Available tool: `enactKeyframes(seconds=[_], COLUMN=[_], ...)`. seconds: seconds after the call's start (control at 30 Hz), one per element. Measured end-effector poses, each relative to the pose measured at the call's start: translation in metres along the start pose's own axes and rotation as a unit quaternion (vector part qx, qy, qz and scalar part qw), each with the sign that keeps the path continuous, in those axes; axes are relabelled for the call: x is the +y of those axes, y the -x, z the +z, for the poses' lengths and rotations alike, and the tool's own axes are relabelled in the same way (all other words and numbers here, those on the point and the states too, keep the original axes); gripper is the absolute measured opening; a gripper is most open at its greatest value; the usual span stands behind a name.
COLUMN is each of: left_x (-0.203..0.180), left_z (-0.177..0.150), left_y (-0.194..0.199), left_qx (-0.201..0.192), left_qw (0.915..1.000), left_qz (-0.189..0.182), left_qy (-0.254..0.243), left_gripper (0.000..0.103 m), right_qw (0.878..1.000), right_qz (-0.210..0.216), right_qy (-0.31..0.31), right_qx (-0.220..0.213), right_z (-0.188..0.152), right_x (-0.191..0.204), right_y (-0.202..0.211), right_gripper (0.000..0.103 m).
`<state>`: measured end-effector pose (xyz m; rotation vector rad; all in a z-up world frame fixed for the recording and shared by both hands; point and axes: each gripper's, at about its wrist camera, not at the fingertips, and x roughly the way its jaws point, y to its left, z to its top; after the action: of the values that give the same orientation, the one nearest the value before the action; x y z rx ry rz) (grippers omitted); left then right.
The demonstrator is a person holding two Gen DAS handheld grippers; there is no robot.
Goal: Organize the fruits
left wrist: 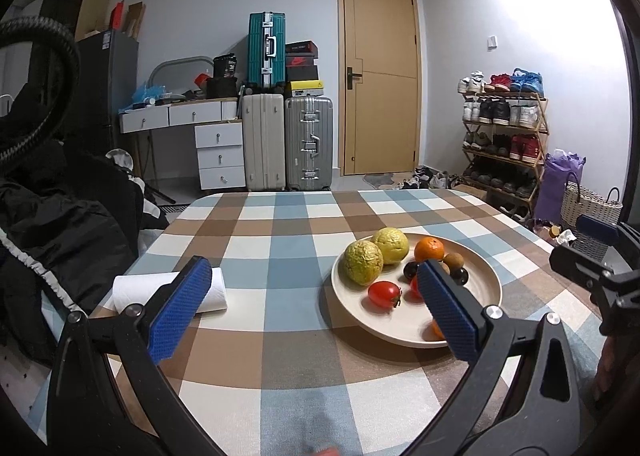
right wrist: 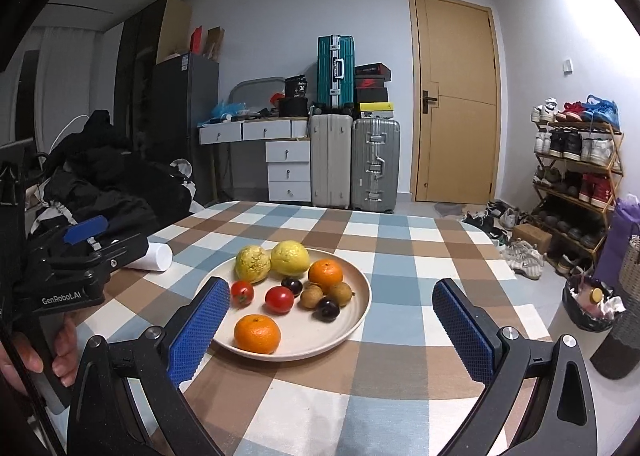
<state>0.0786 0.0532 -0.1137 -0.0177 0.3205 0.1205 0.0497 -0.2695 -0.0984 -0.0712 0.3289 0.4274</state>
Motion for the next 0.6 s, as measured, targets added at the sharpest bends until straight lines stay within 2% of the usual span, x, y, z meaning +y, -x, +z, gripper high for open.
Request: enactKeyframes(seconds=[0.13,0.6], left_x=[-0.0001,-0.0004], left_z=[-0.0006,-0.0006], left_y=[0.0010,0.0012], left_qx=[0.000,0.000], left_qw=[1.0000,1.0000], left_qz=[0.000,-0.002], left_qy=[0.000,0.000], left_gripper=[0.102,0.102], right_qw=[1.000,1.000], right_qz=[-0.018,-0.017], right_qy=[-0.016,-0.010], right_qx=[-0.009,-0.009], right_z=[-0.0009,0.0006], right_x=[-0.0050,-0.0024], right_y=[0.0043,0.0046], right_gripper=[0.103,0.103])
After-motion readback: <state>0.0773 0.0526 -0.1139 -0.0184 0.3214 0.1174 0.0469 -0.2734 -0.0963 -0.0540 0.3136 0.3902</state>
